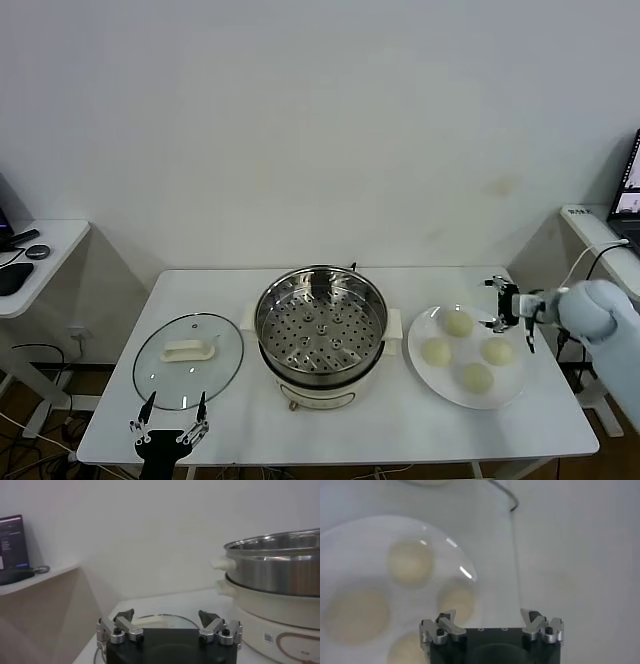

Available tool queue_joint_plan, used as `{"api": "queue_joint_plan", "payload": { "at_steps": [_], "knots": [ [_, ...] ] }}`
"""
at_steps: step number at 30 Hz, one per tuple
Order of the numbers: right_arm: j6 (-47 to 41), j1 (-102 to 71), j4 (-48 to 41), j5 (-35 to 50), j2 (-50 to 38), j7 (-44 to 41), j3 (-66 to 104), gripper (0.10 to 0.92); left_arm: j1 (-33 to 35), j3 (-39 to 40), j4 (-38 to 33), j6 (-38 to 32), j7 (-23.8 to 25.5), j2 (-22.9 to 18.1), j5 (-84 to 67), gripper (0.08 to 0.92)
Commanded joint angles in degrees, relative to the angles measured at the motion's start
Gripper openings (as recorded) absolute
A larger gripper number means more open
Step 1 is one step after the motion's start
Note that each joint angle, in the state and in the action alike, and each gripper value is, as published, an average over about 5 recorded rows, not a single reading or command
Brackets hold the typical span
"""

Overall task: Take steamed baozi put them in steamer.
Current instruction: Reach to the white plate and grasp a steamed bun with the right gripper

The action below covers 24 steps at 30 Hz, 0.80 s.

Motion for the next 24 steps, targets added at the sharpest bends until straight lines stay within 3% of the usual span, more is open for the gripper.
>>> {"api": "queue_joint_plan", "payload": {
  "at_steps": [1,24],
  "knots": [
    [1.6,19.6,-14.9,-1.7,3.6,-11.1,-19.9,0.823,-0.6,-0.9,0.3,-0.1,0.2,0.0,0.4,0.823],
    [0.9,19.1,-27.2,-4.4,15.1,-6.6,-22.4,0.823,-0.3,-1.7,0.7,-0.6,1.0,-0.4,0.7,0.823]
  ]
}}
